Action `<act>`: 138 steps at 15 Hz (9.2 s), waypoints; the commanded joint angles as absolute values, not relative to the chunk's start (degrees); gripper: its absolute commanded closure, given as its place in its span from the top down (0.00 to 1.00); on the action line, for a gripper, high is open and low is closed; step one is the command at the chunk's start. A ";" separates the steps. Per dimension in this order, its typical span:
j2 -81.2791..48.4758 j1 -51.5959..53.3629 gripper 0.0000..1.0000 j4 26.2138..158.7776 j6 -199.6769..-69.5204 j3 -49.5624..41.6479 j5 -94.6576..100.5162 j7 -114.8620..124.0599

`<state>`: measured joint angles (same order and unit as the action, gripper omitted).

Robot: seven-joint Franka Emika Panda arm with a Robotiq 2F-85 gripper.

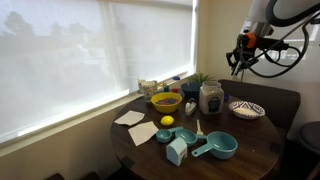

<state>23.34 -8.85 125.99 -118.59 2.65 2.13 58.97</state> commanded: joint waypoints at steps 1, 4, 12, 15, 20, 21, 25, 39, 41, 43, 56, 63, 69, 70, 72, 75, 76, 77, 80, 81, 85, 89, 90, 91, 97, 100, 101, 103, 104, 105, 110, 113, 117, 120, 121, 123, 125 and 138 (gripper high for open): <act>19.75 -9.80 0.03 123.71 -121.88 3.62 4.60 63.08; 17.37 -9.99 0.03 122.83 -126.30 4.13 7.71 66.29; 11.92 -9.00 0.03 119.51 -131.89 6.37 21.79 75.78; 10.75 -8.15 0.03 118.68 -131.36 7.47 27.49 79.11; 9.63 -5.99 0.03 118.56 -130.62 9.25 38.76 82.82; 9.54 -5.31 0.03 118.66 -130.44 9.40 40.20 83.24; 9.79 -3.18 0.03 119.82 -128.85 10.09 49.02 85.63; 10.86 2.46 0.03 123.32 -121.14 9.92 65.51 92.16; 10.91 3.00 0.03 123.44 -119.90 9.95 67.43 93.39; 10.95 3.53 0.03 123.46 -118.67 9.98 69.33 94.56; 10.47 6.68 0.03 122.61 -113.76 9.73 75.08 97.49; 10.51 6.73 0.03 123.06 -112.92 9.84 76.26 96.11; 9.87 7.19 0.03 124.73 -112.77 10.39 83.40 91.47; 9.73 7.28 0.03 124.95 -112.58 10.43 83.94 91.46; 9.22 7.56 0.03 125.05 -111.91 10.65 84.77 92.16; 8.47 8.07 0.03 124.83 -109.76 10.90 85.58 92.17; 8.15 8.29 0.03 124.68 -108.48 11.04 85.81 92.16; 7.68 8.56 0.03 124.42 -106.59 11.34 86.10 92.12; 6.43 9.29 0.03 124.10 -101.60 11.95 86.62 91.59; 5.99 9.60 0.03 123.96 -100.38 12.10 86.72 91.66; 4.28 10.45 0.03 122.95 -95.87 12.55 86.41 92.79; 3.91 10.65 0.03 121.53 -94.13 12.11 84.68 94.54; 4.14 10.57 0.03 121.25 -94.03 11.91 83.70 94.41; 4.86 10.43 0.03 120.58 -94.98 11.44 80.47 94.05; 9.25 9.76 0.03 117.92 -101.06 9.04 63.93 91.79; 11.29 9.80 0.03 116.78 -103.72 8.49 56.56 90.57; 11.88 9.82 0.03 116.65 -105.11 8.45 54.73 90.19; 12.57 10.01 0.03 116.27 -108.41 8.49 50.66 88.12; 12.69 10.10 0.03 116.14 -109.94 8.73 49.11 86.79; 12.06 8.99 0.13 116.53 -107.23 9.76 52.54 89.14; 12.47 8.97 0.03 116.47 -109.06 9.96 50.49 87.88; 12.14 9.99 0.03 117.15 -117.34 9.37 45.03 88.18; 11.58 10.50 0.03 119.07 -128.43 10.13 36.89 85.40; 10.73 11.04 0.03 121.52 -133.08 10.81 28.58 78.04; 10.32 11.16 0.03 122.28 -133.93 11.05 25.58 75.27; 9.15 11.33 0.03 123.43 -132.79 11.65 19.71 69.35; 8.25 11.29 0.03 124.33 -129.25 12.16 15.28 63.82; 5.59 7.76 0.03 132.13 -130.75 11.91 23.68 62.92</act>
